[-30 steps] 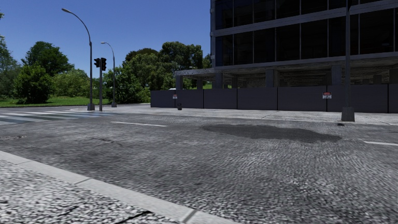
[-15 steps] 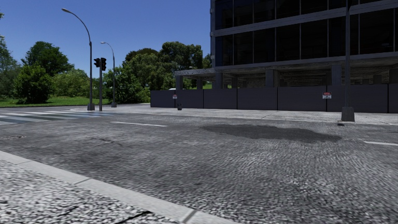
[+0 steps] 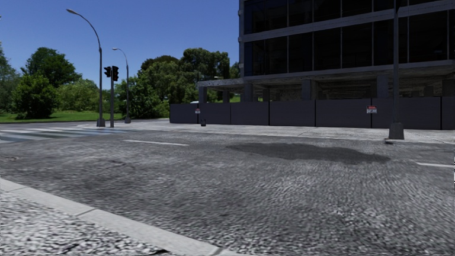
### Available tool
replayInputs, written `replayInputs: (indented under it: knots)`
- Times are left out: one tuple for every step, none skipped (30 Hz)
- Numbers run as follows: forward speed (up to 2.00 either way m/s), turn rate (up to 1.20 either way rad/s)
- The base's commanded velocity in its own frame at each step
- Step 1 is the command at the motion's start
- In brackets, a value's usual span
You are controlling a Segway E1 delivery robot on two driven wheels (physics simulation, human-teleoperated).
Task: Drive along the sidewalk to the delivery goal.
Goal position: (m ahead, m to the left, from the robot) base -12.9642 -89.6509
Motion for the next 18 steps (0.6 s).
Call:
replayInputs:
  knots:
    - [0.53,-0.32]
    - [0.53,-0.32]
    - [0.53,-0.32]
    - [0.53,-0.32]
    - [0.53,-0.32]
    - [0.53,-0.32]
    - [0.52,-0.34]
    - [0.44,-0.43]
    - [0.39,-0.51]
    - [0.39,-0.51]
    - [0.38,-0.53]
    - [0.38,-0.54]
    - [0.38,-0.60]
    - [0.38,-0.60]
    - [0.37,-0.68]
    - [0.37,-0.71]
    - [0.37,-0.72]
    - [0.37,-0.72]
